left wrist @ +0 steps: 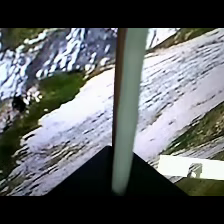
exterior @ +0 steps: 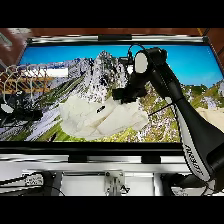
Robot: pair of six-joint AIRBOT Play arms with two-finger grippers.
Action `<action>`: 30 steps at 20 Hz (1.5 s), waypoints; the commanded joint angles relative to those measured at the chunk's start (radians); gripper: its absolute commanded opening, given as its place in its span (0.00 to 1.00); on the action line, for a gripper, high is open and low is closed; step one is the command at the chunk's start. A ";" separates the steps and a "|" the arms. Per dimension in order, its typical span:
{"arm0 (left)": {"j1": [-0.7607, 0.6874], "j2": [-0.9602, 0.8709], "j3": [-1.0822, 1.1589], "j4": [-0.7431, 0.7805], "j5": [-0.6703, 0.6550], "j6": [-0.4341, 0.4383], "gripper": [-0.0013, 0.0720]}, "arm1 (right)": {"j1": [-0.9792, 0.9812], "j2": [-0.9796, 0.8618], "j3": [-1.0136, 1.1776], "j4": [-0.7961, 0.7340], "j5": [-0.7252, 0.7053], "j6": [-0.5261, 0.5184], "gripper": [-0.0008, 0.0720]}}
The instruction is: Fold the shirts.
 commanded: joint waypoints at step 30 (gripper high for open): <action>-1.075 0.668 -0.078 0.155 -0.516 -0.273 0.09 | -0.136 0.008 0.161 -0.267 0.097 -0.096 0.13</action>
